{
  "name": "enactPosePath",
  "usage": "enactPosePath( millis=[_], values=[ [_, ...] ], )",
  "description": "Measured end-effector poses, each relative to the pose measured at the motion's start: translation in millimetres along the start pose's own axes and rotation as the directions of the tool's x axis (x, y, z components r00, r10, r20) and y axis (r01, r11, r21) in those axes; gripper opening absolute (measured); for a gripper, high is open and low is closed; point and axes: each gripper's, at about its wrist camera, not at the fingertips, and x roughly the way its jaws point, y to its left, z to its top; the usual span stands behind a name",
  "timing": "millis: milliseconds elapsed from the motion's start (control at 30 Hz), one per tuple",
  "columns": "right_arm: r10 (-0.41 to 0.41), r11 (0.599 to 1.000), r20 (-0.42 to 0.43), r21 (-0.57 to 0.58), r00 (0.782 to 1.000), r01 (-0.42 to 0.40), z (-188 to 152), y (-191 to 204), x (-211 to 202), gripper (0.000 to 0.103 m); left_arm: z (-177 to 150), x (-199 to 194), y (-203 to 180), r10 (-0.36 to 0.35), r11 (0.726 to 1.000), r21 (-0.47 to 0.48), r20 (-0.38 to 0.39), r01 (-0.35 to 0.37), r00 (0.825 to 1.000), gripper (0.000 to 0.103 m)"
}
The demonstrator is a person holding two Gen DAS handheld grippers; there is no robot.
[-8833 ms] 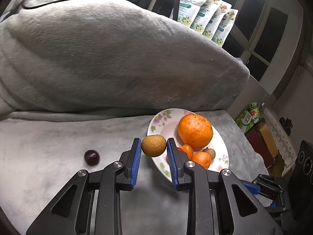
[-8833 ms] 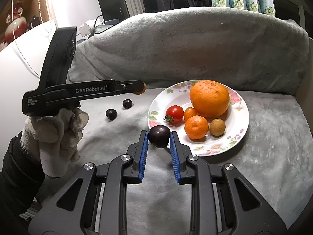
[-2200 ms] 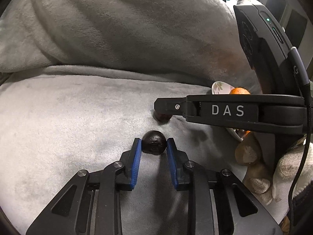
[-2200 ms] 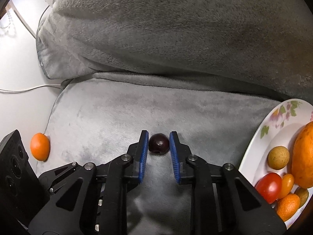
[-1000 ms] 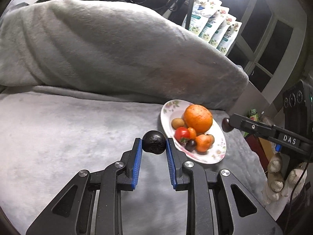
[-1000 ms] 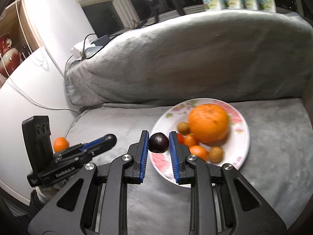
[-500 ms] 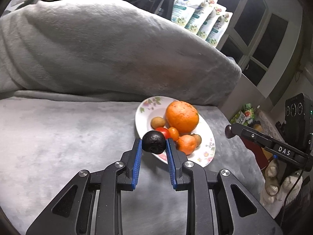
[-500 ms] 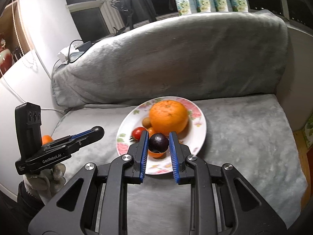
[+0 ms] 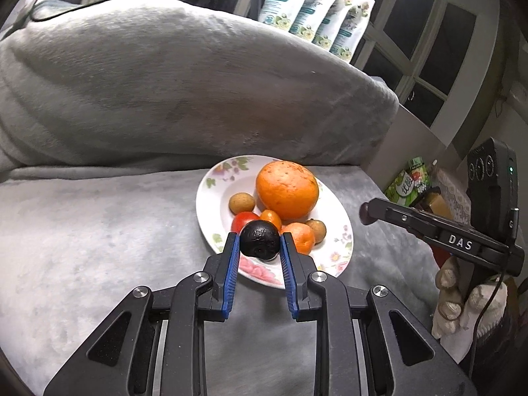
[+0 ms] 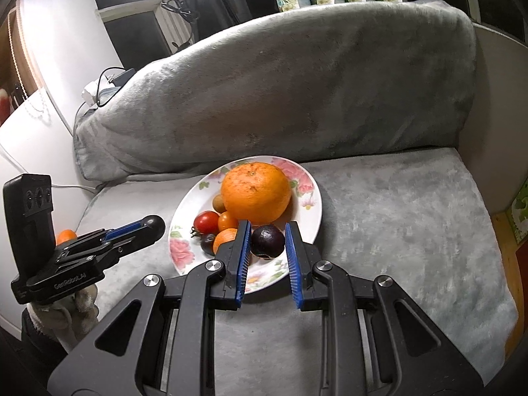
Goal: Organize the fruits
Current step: 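Carry both dark plums toward the plate with the right and left grippers, then lower the plums onto the plate and open both grippers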
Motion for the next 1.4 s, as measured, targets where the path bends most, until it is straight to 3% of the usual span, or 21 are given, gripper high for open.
enactPosePath(
  millis=[1300, 1333, 1367, 1400],
  values=[
    [0.031, 0.999, -0.035, 0.019, 0.999, -0.030, 1.6, -10.9, 20.3, 0.023, -2.3, 24.4, -10.4, 0.029, 0.998, 0.051, -0.041, -0.027, 0.999, 0.025],
    [0.032, 0.999, -0.036, 0.021, 0.999, -0.031, 1.7, -10.9, 20.3, 0.024, -2.2, 24.0, -10.4, 0.028, 0.998, 0.053, -0.041, -0.025, 0.999, 0.026],
    [0.034, 0.999, -0.036, 0.022, 0.999, -0.033, 1.7, -10.9, 20.0, 0.031, -2.1, 23.9, -10.7, 0.025, 0.998, 0.056, -0.041, -0.023, 0.999, 0.028],
    [0.033, 0.999, -0.034, 0.023, 0.999, -0.032, 1.7, -10.7, 19.7, 0.039, -2.3, 23.5, -11.6, 0.026, 0.998, 0.058, -0.041, -0.023, 0.999, 0.037]
  ],
)
